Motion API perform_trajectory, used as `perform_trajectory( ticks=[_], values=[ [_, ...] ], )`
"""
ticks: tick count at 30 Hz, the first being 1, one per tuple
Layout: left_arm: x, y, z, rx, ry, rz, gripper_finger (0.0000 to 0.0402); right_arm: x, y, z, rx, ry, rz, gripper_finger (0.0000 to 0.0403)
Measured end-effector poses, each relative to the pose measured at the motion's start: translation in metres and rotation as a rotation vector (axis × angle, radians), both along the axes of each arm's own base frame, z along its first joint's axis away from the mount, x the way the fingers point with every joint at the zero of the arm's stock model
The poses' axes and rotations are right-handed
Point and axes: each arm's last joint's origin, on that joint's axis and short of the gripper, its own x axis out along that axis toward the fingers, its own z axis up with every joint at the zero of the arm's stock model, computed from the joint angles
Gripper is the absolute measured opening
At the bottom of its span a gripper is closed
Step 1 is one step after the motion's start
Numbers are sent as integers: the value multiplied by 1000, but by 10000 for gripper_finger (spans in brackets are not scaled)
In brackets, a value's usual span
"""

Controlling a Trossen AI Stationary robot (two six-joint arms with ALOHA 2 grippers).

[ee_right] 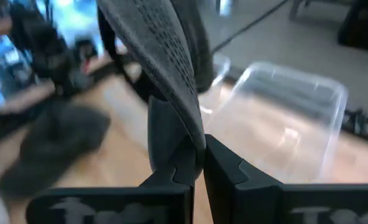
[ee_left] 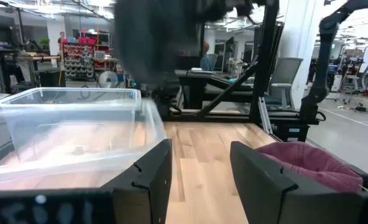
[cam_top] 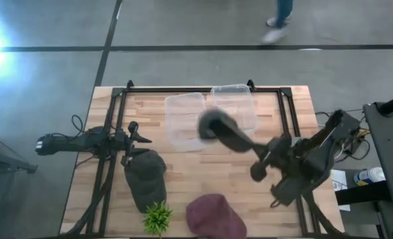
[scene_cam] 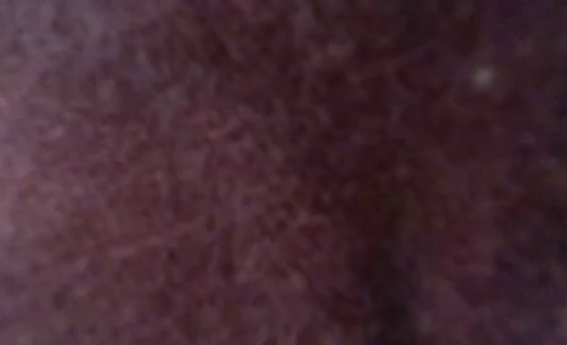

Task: Pick and place caps into container
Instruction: Put the right black cap into the right transparent container, then put the red cap into the left transparent container

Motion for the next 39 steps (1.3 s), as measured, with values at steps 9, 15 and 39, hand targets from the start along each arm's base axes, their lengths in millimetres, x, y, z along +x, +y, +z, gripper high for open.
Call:
perform_trajectory(
  ticks=[9,15,39],
  values=[
    [0,0,0,0,-1,0,158,-7,-79,29,24,1,-213,13],
    [0,0,0,0,-1,0,158,0,-128,8,372,305,-297,13],
    [0,0,0,0,0,0,158,35,-138,-6,392,250,94,212]
  ],
)
